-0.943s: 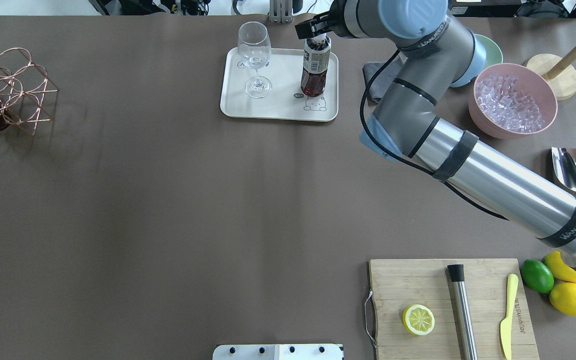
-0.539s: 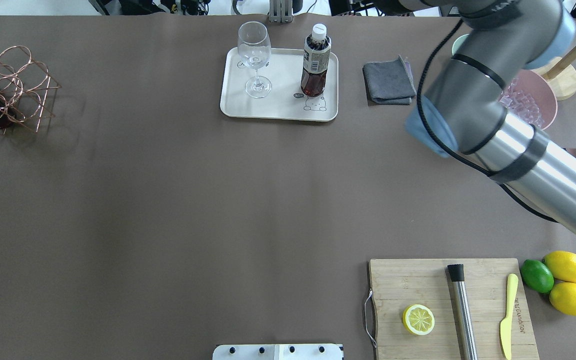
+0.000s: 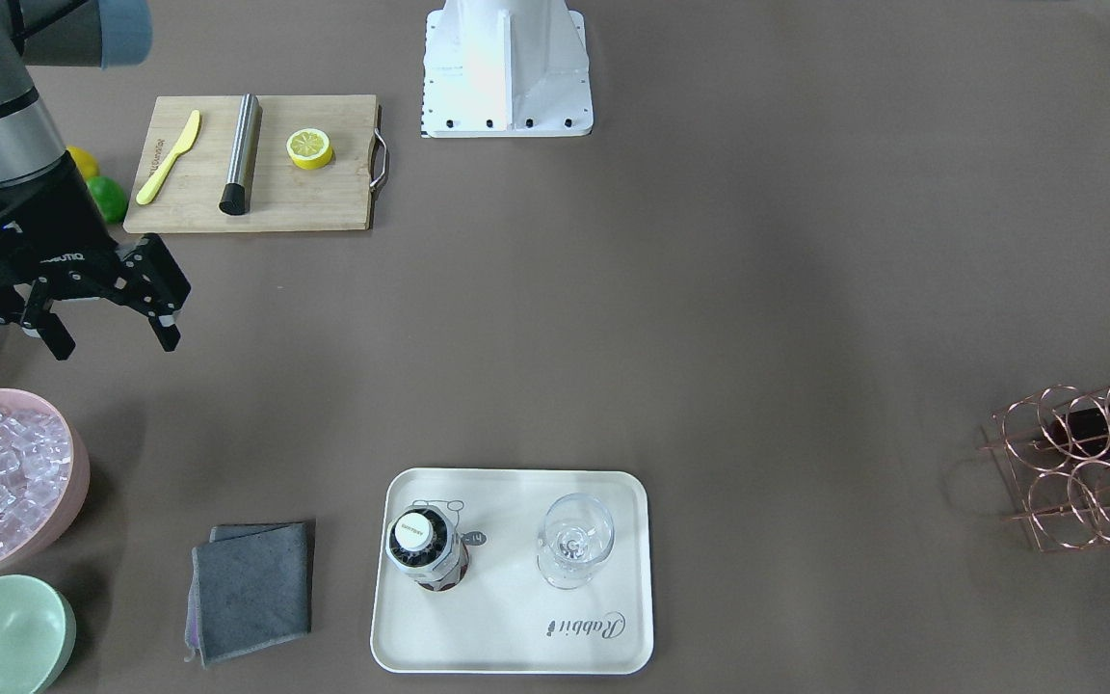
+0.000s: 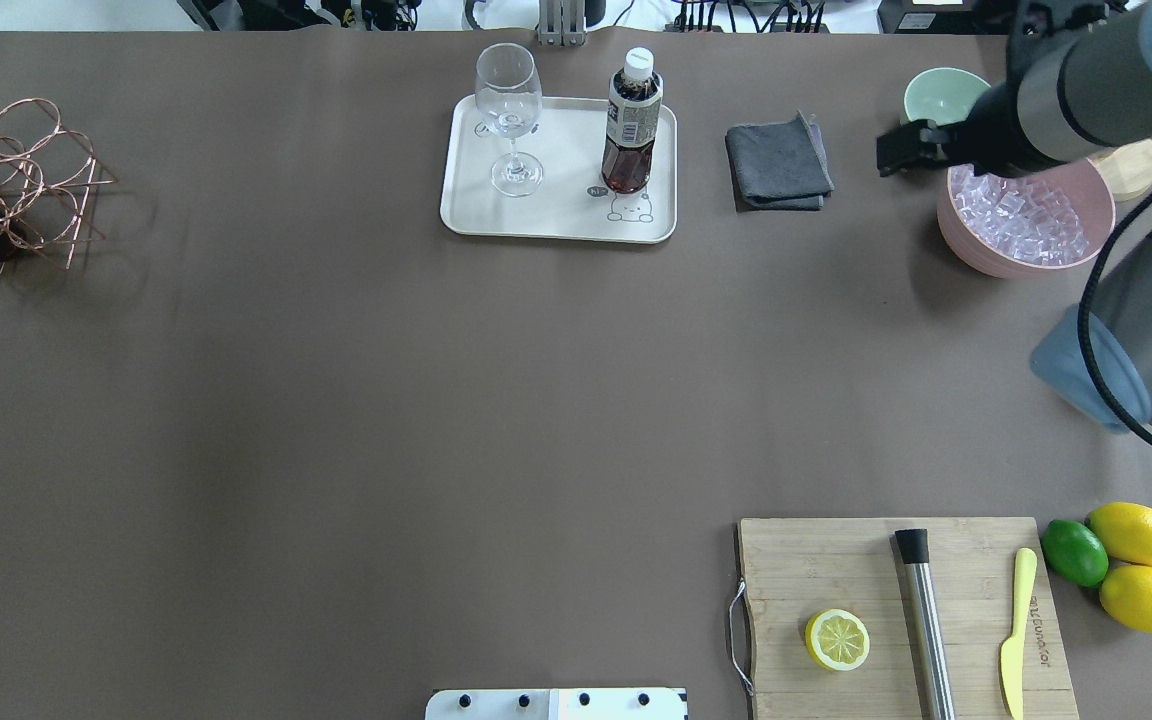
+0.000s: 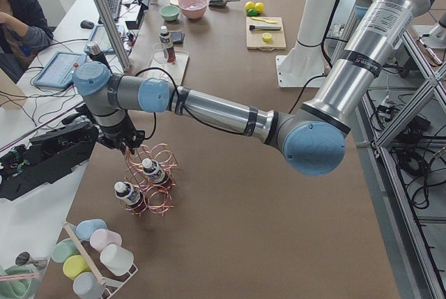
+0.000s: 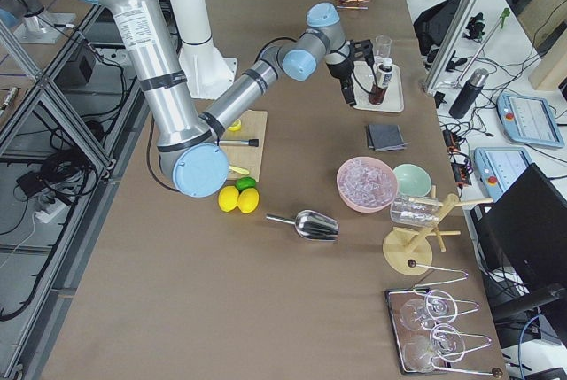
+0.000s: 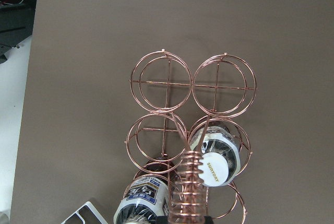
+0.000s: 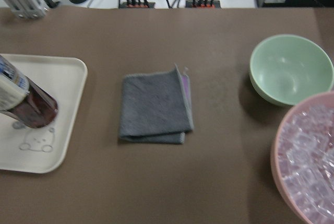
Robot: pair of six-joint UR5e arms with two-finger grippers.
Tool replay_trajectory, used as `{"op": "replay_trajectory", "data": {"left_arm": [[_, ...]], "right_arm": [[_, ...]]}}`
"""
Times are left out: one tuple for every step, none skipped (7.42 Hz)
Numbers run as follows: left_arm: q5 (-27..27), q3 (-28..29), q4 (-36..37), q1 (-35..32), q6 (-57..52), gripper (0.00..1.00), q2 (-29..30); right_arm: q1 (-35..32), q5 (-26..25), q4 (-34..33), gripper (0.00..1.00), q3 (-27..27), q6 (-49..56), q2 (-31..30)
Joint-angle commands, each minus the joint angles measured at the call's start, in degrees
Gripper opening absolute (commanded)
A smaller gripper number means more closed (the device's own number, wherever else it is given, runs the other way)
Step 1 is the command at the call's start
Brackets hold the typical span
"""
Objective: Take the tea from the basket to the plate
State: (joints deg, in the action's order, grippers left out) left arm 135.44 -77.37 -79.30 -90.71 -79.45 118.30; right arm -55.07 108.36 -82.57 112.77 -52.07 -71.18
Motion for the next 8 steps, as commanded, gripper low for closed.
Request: {"op": "replay_trajectory", "data": {"left_arm": [[0.0, -0.15, -0.41, 0.01, 0.0, 0.0, 0.0], [0.0, -0.15, -0.41, 0.01, 0.0, 0.0, 0.0], [0.0, -0.24, -0.41, 0.01, 0.0, 0.0, -0.08], [0.0, -0.24, -0.41, 0.01, 0.0, 0.0, -0.09], [0.0, -0.33, -0.41, 0.01, 0.09, 0.0, -0.09], [0.0, -0.33, -0.41, -0.08, 0.0, 0.0, -0.09], [0.0, -0.33, -0.41, 0.01, 0.0, 0.0, -0.09], [-0.09, -0.33, -0.33, -0.08, 0.52, 0.99, -0.09]], "right_arm": [[-3.26, 6.23, 0.13, 1.0, -0.96, 5.25, -14.29], [-7.2, 8.16, 0.05, 1.0, -1.84, 13.92, -18.34], [-13.33, 11.66, -0.74, 1.0, -3.42, 22.71, -20.03], [-20.01, 15.18, -0.83, 1.0, -6.39, 32.11, -21.09], [-27.73, 19.74, -0.92, 1.0, -11.03, 40.47, -21.1], [-33.73, 24.65, -1.01, 1.0, -15.6, 45.69, -20.67], [-36.14, 26.62, -5.1, 1.0, -15.82, 46.0, -20.84], [-37.29, 26.12, -8.45, 1.0, -15.74, 46.52, -21.36]]}}
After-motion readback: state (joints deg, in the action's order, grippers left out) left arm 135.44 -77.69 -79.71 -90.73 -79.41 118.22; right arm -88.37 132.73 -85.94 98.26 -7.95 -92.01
